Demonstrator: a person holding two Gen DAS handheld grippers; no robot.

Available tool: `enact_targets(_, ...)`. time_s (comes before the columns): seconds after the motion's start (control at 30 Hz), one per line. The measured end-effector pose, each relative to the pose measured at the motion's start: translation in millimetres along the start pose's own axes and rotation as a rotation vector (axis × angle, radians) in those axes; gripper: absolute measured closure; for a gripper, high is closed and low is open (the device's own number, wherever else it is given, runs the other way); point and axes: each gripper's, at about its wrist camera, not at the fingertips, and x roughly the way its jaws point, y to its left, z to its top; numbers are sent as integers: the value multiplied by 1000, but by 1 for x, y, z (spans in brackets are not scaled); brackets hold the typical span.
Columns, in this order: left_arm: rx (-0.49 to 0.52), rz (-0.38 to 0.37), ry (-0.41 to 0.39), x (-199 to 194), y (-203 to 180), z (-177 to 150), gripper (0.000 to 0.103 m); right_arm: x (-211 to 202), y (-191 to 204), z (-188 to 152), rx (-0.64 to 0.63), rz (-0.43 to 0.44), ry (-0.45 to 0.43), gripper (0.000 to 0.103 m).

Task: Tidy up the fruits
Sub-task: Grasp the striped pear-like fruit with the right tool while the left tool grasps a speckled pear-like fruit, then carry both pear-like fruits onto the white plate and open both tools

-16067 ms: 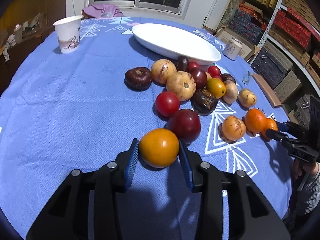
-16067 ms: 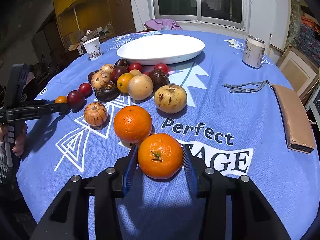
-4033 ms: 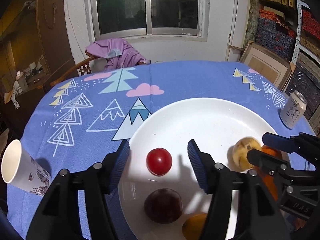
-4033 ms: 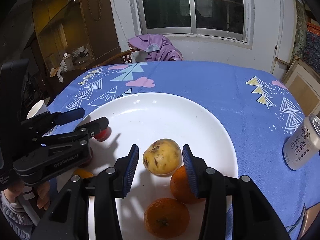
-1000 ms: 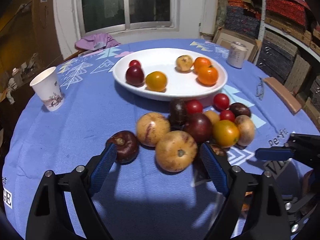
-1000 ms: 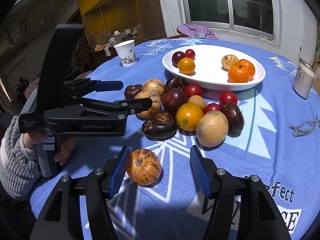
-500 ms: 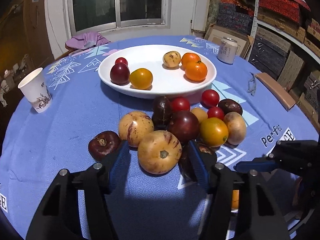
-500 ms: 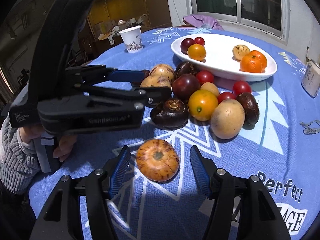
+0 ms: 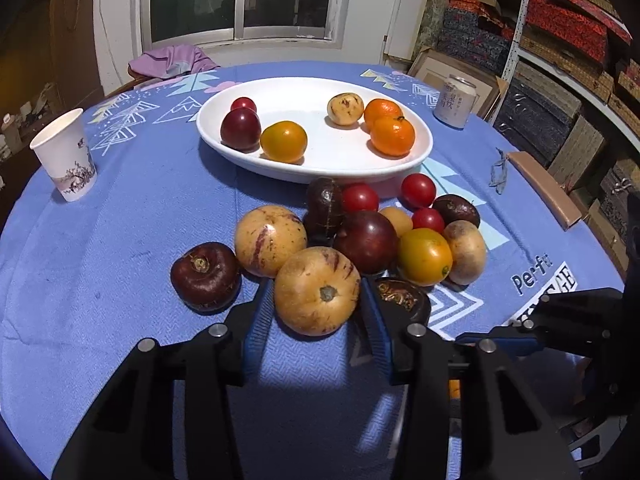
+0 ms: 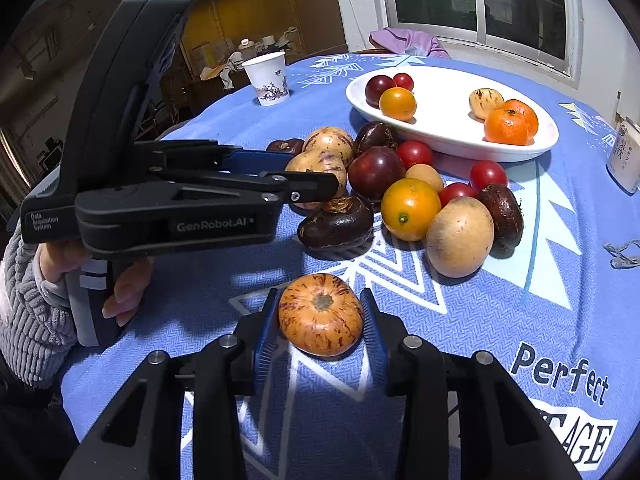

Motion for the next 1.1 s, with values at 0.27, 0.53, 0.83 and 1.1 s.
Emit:
enact_targets(0.27, 8, 15, -66, -16, -4, 3, 61, -16, -9, 6, 26, 4, -64, 63)
enact_targets(0.53, -54, 23, -139, -32, 8, 60, 61, -53, -60, 56, 123, -76, -180, 63)
enact_targets(0.83, -42, 80, -152, 11, 9, 136, 60, -18, -102, 134, 120, -189, -174, 63)
enact_targets(1.1, -48, 104, -96, 78, 16, 168, 60, 30, -92, 144, 13, -229, -102, 63)
